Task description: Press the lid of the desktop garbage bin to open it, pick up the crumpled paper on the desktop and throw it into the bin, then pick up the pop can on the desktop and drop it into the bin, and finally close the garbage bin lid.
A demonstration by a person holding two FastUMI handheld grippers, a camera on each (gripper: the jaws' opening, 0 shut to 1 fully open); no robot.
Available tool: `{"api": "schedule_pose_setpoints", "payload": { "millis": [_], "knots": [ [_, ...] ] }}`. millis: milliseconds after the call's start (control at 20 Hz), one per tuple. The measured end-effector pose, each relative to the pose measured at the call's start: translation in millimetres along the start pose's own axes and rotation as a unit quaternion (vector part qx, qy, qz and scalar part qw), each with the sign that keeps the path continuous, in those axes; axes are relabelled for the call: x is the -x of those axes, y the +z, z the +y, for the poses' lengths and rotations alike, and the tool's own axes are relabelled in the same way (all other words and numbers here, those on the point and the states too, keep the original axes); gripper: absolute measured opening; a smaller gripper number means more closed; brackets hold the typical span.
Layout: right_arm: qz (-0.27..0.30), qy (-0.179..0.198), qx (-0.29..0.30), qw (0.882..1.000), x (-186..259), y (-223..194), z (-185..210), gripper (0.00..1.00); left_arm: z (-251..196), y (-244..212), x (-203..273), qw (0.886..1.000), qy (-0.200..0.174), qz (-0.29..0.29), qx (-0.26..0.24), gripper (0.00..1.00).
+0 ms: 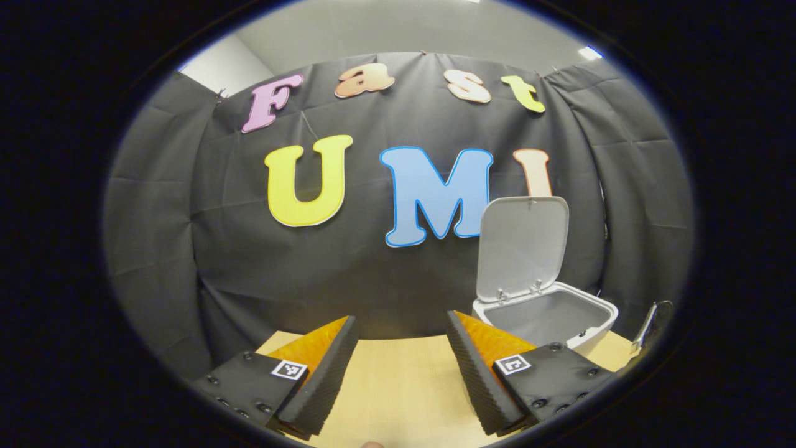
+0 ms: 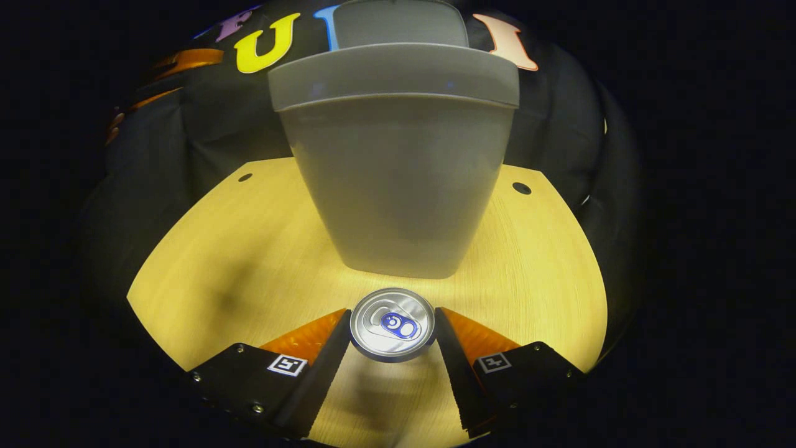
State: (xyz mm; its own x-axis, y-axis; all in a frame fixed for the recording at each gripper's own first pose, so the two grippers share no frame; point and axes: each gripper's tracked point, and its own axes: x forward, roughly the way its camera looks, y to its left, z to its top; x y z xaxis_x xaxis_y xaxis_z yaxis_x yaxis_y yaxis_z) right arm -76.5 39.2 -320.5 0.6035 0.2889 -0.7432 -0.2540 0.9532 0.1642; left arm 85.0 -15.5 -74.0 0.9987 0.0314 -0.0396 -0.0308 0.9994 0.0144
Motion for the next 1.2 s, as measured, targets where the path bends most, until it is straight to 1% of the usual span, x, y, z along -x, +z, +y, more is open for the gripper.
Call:
{"api": "schedule_pose_setpoints", "payload": {
  "millis": [50, 100, 350, 500, 700, 900, 1050, 1200],
  "knots": [
    [-0.006, 0.009, 0.001, 1.0, 3, 4, 4, 0.84, 0, -1, 1, 1.0, 0.0, 0.001, 0.001, 0.94],
    [-0.013, 0.018, 0.004, 1.0, 6, 9, 10, 0.84, 1, -2, 1, 1.0, 0.001, 0.002, 0.002, 0.97],
    [-0.056, 0.061, 0.019, 0.996, 27, 47, 43, 0.84, 10, -5, 6, 1.0, 0.008, 0.005, 0.004, 0.97],
    [-0.092, 0.088, 0.024, 0.992, 44, 78, 62, 0.84, 18, -7, 9, 1.0, 0.015, 0.008, 0.002, 0.97],
    [-0.146, 0.116, 0.028, 0.982, 74, 125, 82, 0.84, 26, -10, 11, 1.0, 0.021, 0.01, 0.004, 0.97],
    [-0.202, 0.139, 0.026, 0.969, 103, 173, 96, 0.84, 27, -11, 10, 1.0, 0.022, 0.011, 0.006, 0.97],
    [-0.24, 0.145, 0.025, 0.96, 123, 206, 97, 0.84, 25, -11, 8, 1.0, 0.021, 0.011, 0.005, 0.97],
    [-0.276, 0.14, 0.019, 0.951, 137, 235, 92, 0.83, 23, -12, 7, 1.0, 0.018, 0.012, 0.004, 0.97]
  ]
}}
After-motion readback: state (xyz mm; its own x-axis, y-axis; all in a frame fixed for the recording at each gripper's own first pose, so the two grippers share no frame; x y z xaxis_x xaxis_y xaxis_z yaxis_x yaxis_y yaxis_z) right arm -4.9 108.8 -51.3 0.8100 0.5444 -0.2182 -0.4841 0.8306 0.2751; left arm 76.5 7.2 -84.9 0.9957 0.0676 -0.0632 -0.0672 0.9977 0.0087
